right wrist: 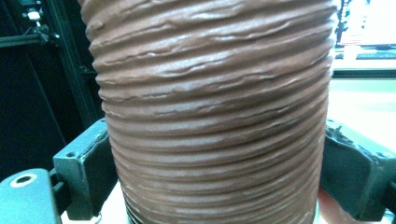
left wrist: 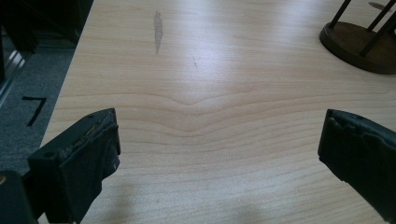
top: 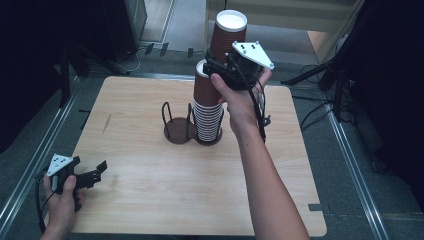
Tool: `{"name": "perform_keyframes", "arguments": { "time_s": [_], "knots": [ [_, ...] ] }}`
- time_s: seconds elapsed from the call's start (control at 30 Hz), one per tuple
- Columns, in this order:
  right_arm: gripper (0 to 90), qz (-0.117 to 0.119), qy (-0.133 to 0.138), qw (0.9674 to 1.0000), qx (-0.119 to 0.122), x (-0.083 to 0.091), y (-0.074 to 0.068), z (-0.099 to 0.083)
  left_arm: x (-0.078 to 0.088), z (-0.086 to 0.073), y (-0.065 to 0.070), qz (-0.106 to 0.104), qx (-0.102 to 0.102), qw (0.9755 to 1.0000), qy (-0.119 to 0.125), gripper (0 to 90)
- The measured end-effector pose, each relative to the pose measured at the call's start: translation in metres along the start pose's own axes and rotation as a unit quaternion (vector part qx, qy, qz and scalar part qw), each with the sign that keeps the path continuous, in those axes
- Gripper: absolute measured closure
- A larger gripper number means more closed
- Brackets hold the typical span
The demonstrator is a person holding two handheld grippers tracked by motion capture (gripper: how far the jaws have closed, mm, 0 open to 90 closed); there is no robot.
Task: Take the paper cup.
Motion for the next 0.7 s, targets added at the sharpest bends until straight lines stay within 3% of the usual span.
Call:
{"name": "perform_keyframes", "arguments": {
  "time_s": [0.47,0.7],
  "knots": [
    [9.2,-0.028,0.007,0.9996,-0.004,0.012,0.03,-0.001,0.001,0.002,0.0,0.003,0.001,0.9999,0.013,0.0],
    [9.2,-0.041,-0.004,0.9992,0.0,0.019,0.041,-0.011,0.002,0.002,0.004,0.001,-0.012,0.9998,0.015,0.0]
  ]
}}
Point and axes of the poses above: each handheld gripper's, and its own axes: x roughly backward along the jaws, z roughly out of its top, y roughly to its right, the point moved 10 cm from there along -x, roughly forward along the jaws, and after that the axes turned 4 degrees about x, right-handed, at the moved point
